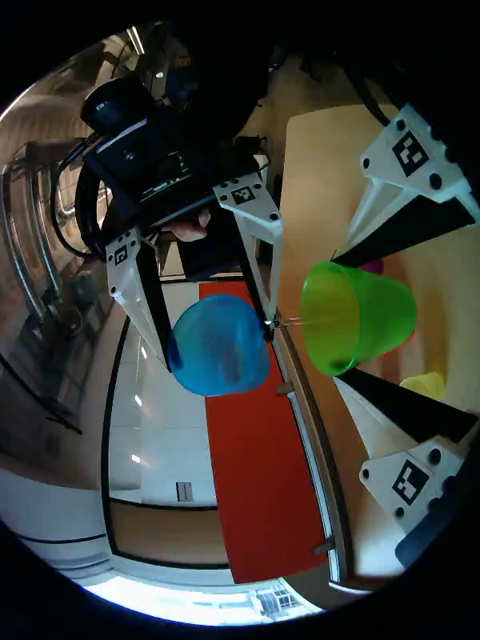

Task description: Pour water

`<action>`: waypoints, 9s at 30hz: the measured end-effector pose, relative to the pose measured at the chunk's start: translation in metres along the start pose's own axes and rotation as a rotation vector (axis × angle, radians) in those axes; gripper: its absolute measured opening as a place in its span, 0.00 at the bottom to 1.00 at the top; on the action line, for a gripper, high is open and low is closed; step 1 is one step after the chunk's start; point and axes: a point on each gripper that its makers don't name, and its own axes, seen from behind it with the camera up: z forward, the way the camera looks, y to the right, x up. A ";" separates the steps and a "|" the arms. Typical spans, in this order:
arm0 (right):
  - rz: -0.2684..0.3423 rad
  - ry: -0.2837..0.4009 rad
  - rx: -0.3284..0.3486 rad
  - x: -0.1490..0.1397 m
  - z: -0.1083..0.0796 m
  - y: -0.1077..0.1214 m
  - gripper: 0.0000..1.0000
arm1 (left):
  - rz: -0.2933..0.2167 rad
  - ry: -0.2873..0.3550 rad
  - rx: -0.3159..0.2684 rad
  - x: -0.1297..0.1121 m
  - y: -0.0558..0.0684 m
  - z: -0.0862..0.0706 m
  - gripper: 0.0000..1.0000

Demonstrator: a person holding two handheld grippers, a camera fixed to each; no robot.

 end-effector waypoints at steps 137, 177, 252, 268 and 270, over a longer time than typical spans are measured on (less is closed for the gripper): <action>-0.253 -0.009 -0.039 0.029 0.000 0.002 0.93 | 0.001 0.035 0.017 0.011 -0.002 -0.010 0.87; -0.324 -0.010 -0.061 0.041 -0.007 0.005 0.93 | -0.002 0.043 0.018 0.014 -0.002 -0.010 0.87; -0.093 0.024 -0.080 0.024 -0.009 0.010 0.93 | 0.005 0.037 0.029 0.018 -0.002 -0.013 0.87; 0.189 0.031 -0.096 -0.001 -0.014 0.009 0.93 | 0.007 0.029 0.029 0.017 -0.001 -0.013 0.87; 0.227 0.028 -0.094 -0.004 -0.015 0.008 0.93 | 0.006 0.028 0.030 0.016 -0.002 -0.013 0.87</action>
